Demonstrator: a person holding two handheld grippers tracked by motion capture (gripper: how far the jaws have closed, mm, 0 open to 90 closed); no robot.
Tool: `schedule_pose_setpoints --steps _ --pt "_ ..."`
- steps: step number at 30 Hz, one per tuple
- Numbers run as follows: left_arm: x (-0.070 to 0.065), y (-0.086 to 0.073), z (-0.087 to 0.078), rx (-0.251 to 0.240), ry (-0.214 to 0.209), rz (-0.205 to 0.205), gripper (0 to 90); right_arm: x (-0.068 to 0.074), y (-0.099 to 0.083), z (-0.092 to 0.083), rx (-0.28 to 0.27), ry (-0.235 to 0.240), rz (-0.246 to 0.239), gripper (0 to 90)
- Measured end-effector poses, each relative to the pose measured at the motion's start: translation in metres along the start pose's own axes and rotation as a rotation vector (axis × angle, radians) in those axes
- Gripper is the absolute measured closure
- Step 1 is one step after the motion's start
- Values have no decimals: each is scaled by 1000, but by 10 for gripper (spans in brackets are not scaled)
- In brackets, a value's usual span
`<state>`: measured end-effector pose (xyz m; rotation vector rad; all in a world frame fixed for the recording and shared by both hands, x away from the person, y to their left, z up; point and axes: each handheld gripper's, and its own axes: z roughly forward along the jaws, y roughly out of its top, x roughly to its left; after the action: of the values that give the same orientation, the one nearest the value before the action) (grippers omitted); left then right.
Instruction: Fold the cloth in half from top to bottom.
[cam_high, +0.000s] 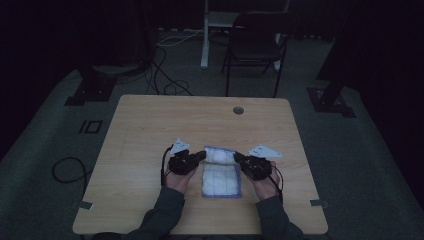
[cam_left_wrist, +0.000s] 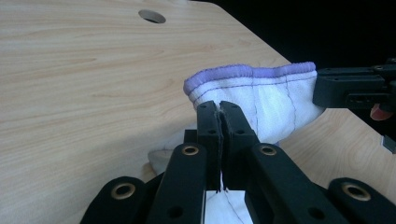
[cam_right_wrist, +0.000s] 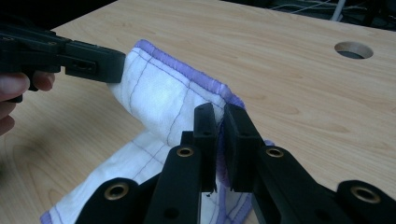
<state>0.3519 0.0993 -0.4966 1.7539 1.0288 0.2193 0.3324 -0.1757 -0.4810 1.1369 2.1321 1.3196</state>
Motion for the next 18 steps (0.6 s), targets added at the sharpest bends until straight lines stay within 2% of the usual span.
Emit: schedule_pose_setpoints --steps 18 --pt "-4 -23 -8 26 -6 -18 881 9 -18 -4 5 30 -13 848"
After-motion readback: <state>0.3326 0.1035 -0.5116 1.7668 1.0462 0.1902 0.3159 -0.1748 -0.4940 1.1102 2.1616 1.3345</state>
